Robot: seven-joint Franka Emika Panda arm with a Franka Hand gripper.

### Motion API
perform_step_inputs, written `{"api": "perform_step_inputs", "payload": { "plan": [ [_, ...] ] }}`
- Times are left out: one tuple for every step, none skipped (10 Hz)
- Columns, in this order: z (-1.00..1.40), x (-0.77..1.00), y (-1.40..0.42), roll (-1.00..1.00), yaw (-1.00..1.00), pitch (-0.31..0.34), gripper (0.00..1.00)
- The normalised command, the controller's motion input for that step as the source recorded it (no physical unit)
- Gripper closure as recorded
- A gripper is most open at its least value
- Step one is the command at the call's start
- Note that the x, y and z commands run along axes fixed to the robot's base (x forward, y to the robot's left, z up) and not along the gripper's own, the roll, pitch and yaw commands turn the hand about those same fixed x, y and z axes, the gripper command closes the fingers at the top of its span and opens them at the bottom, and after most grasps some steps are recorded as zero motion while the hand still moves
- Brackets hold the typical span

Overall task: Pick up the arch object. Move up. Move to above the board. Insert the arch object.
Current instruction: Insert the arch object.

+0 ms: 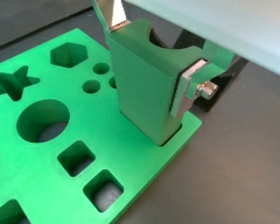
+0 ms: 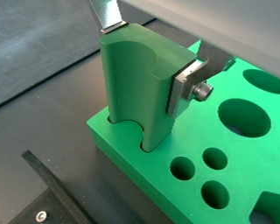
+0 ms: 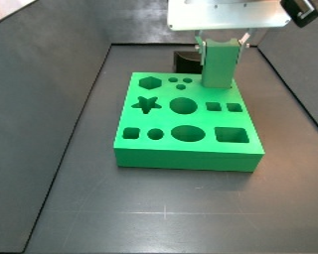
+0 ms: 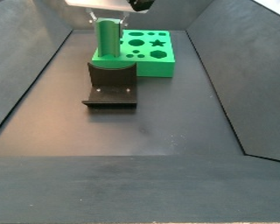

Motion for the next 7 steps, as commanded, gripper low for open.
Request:
{"api": "perform_step_inputs", "payload": {
  "plan": [
    [-0.58, 0.45, -0.03, 0.04, -0.19, 0.254, 1.0],
    [-0.59, 0.38, -0.01, 0.03, -0.13, 0.219, 1.0],
    [-0.53, 0.28, 0.0, 0.03, -0.04, 0.169, 1.0],
    [-0.49, 0.23, 0.0, 0.05, 0.0, 0.129, 1.0],
    [-0.29, 0.16, 0.0, 0.01, 0.0, 0.081, 1.0],
    [0.0, 0.0, 0.0, -0.01, 0.0, 0.0, 1.0],
    [0.0, 0.0, 0.0, 0.0, 0.0, 0.0, 1.0]
  ]
}}
